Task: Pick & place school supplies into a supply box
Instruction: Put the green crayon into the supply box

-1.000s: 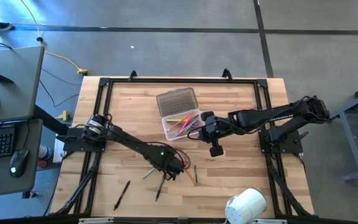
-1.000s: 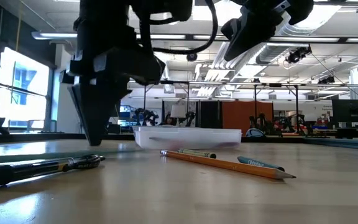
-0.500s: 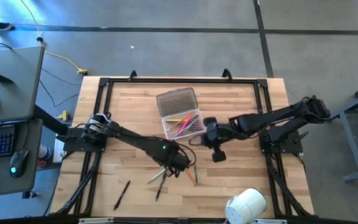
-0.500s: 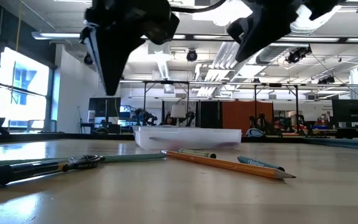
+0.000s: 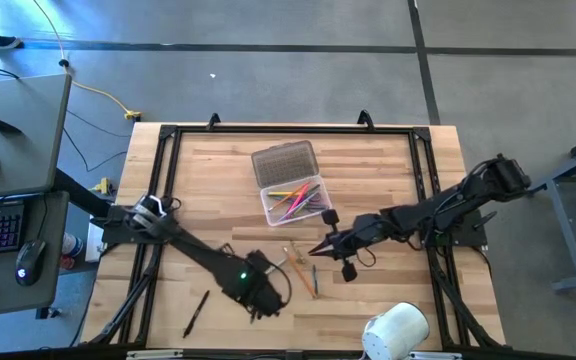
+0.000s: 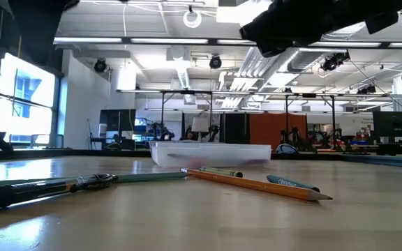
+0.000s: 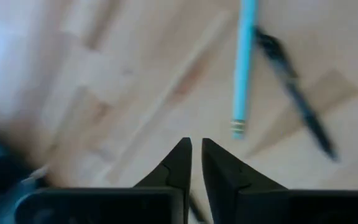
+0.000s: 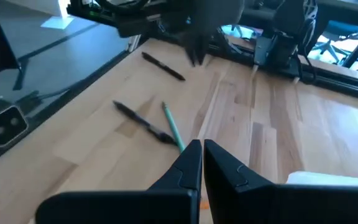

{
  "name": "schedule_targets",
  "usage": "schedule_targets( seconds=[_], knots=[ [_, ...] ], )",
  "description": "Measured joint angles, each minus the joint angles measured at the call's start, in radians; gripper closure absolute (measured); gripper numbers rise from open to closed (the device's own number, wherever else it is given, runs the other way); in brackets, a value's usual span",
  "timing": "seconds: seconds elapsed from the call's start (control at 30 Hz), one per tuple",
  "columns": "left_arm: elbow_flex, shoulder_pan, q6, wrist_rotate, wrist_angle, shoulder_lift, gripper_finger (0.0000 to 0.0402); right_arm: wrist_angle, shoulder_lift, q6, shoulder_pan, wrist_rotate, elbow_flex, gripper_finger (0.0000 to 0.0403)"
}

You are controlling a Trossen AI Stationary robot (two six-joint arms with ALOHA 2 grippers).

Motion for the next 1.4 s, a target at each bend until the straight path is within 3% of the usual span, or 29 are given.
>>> schedule_targets(
  seconds=[0.17, 0.33, 0.6, 0.83, 1.07, 1.23, 1.4],
  knots=[
    [0.021, -0.025, -0.069, -0.123, -0.033, -0.009, 0.0361, -0.066, 0.076, 0.000, 0.000, -0.012, 0.072, 0.0402],
    [0.022, -0.026, -0.134, -0.125, -0.032, -0.014, 0.0375, -0.208, 0.204, 0.019, -0.013, -0.108, 0.155, 0.0402],
    [0.022, -0.027, -0.167, -0.130, -0.031, -0.014, 0.0348, -0.512, 0.276, 0.079, -0.032, 0.058, 0.295, 0.0402],
    [0.021, -0.027, -0.195, -0.130, -0.028, -0.014, 0.0342, -0.565, 0.281, 0.129, -0.064, -0.011, 0.349, 0.0402],
    [0.021, -0.026, -0.195, -0.131, 0.008, -0.014, 0.0342, -0.573, 0.282, 0.108, -0.066, 0.032, 0.347, 0.0402],
    [0.021, -0.026, -0.152, -0.143, 0.056, -0.014, 0.0342, -0.509, 0.282, 0.100, -0.066, -0.010, 0.348, 0.0402],
    [0.021, -0.026, -0.142, -0.150, 0.061, -0.014, 0.0341, -0.540, 0.282, -0.006, -0.060, -0.200, 0.347, 0.0402]
  ],
)
